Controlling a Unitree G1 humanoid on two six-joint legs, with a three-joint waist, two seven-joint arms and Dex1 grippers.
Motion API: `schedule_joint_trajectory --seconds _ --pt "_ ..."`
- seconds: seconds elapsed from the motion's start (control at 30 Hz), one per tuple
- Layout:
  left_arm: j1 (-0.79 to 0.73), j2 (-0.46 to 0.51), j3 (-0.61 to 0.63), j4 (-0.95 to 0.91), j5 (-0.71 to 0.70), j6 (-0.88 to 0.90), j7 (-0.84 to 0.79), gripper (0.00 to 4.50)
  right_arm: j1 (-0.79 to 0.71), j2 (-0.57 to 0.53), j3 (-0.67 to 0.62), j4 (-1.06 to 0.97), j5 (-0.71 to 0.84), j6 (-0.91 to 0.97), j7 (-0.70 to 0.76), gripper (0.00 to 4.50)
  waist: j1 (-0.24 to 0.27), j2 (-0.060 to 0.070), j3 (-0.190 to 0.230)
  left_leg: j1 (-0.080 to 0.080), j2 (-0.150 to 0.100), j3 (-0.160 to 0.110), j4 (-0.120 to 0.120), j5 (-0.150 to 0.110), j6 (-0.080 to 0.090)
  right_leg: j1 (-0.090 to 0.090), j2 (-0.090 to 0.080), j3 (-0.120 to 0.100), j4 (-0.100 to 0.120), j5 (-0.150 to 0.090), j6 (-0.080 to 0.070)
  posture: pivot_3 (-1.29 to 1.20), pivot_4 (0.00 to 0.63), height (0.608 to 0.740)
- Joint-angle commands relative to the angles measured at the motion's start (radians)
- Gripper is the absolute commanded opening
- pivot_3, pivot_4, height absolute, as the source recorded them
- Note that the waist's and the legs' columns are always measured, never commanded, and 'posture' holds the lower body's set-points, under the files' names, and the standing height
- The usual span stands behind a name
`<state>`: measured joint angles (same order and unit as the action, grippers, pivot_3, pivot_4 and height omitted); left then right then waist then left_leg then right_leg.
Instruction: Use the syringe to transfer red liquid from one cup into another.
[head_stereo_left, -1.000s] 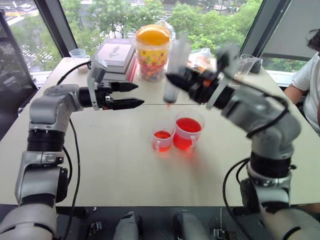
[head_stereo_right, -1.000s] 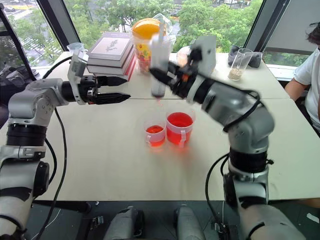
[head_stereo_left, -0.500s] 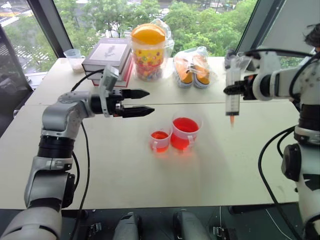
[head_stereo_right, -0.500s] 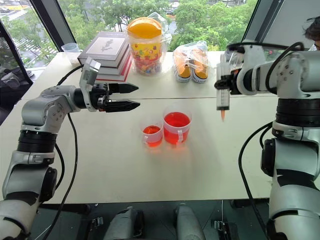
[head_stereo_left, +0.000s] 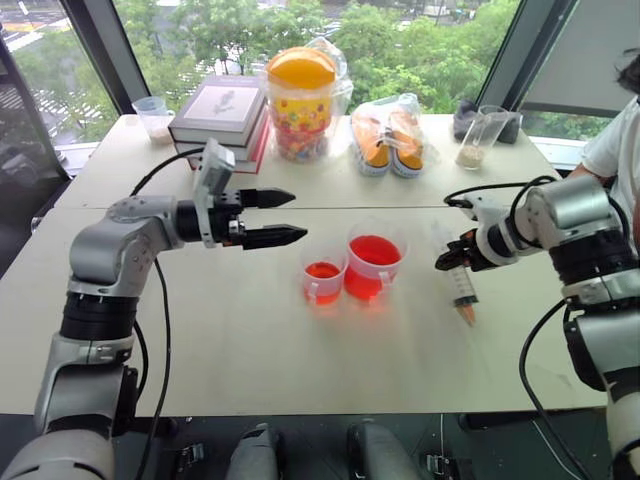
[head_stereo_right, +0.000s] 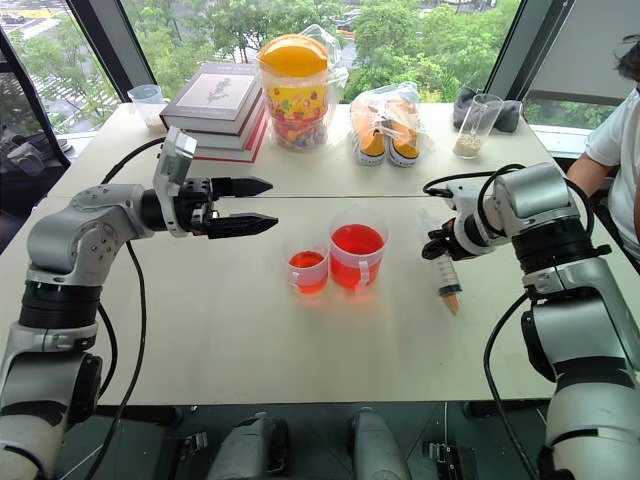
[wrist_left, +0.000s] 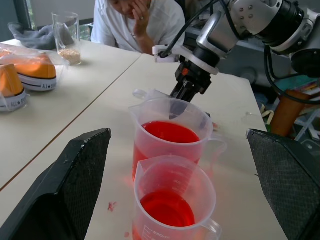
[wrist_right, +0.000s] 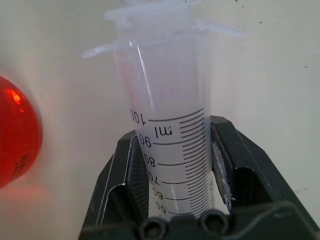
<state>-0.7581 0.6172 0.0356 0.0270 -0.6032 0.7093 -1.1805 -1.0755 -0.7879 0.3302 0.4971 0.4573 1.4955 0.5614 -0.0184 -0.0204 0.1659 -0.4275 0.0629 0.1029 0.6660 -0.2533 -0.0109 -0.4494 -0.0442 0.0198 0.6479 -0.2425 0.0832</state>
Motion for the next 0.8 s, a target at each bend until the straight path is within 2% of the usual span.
schedule_joint_trajectory --seconds 0.03,0.13,0.17,0.27,0.4,0.63,0.8 --pt "-0.001 0.009 0.03 -0.045 -0.027 0.002 0.018 4.5 0.001 0.014 0.012 0.04 -0.044 -0.027 0.032 2.41 0.001 0.0 0.0 0.0 0.0 0.0 0.0 0.0 0.0 0.0 0.0 0.0 0.0 0.0 0.0 0.0 0.15 0.74" --pt "0.002 0.01 0.029 -0.052 -0.04 0.009 0.025 4.5 0.004 0.018 -0.006 0.041 -0.062 -0.027 0.048 3.76 0.001 0.0 0.0 0.0 0.0 0.0 0.001 0.0 0.0 0.0 0.0 0.0 0.0 0.0 0.0 0.0 0.15 0.74" --pt "0.003 0.011 0.027 -0.054 -0.043 0.011 0.025 4.5 0.003 0.017 -0.018 0.034 -0.066 -0.022 0.047 4.38 0.001 0.0 0.0 0.0 0.0 0.0 0.001 0.0 0.0 0.0 0.0 0.0 0.0 0.0 0.0 0.0 0.15 0.74" --pt "-0.002 0.014 0.028 -0.054 -0.05 0.016 0.025 4.5 0.001 -0.009 -0.084 -0.042 -0.058 0.001 0.042 4.46 0.002 0.0 0.0 0.0 0.0 0.0 0.001 0.0 0.0 0.0 0.0 0.0 0.0 0.0 0.0 0.0 0.15 0.74" --pt "-0.007 0.019 0.037 -0.057 -0.067 0.028 0.028 4.5 0.052 -0.103 -0.182 -0.333 -0.021 -0.022 0.065 4.46 0.006 0.0 0.0 -0.001 0.0 0.0 0.0 0.0 0.0 -0.001 0.0 0.0 0.0 0.0 0.0 0.0 0.15 0.74" --pt "0.023 0.056 0.015 -0.049 -0.058 0.023 -0.001 4.5 0.247 -0.235 -0.434 -0.842 0.164 0.013 0.186 4.46 0.003 0.0 0.0 0.0 0.0 0.0 0.0 0.0 0.0 -0.001 0.0 0.0 0.0 0.0 0.0 0.0 0.15 0.74" --pt "0.017 0.085 0.001 -0.029 -0.046 0.017 -0.031 4.5 0.406 -0.275 -0.582 -1.053 0.25 -0.018 0.232 4.46 0.004 0.0 0.0 0.001 0.0 0.0 0.001 0.0 0.0 0.001 0.0 0.0 0.0 0.0 0.0 0.0 0.15 0.74"
